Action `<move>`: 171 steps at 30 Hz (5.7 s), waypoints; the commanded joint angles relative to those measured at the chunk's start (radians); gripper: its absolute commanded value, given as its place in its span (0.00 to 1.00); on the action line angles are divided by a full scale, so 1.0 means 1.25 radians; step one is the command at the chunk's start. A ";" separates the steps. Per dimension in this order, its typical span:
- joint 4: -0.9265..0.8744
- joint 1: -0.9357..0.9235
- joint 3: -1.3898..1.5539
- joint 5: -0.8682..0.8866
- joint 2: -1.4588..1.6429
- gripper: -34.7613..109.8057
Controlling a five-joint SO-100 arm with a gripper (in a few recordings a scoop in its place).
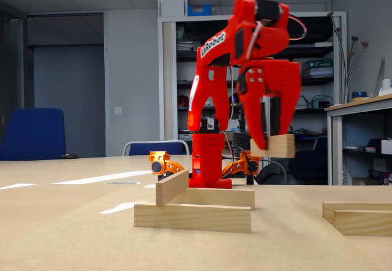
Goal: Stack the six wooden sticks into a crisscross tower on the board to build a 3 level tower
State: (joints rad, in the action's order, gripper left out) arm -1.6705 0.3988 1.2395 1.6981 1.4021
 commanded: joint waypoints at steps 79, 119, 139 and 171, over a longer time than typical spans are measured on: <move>0.225 -0.074 0.156 0.097 -0.077 0.29; 0.307 -0.064 0.195 -0.081 0.066 0.46; 0.296 0.128 0.162 -0.599 0.190 0.28; 0.045 0.420 -0.275 -0.734 -0.265 0.36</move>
State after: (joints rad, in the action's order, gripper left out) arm -1.6214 0.9020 0.9296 0.7639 1.0723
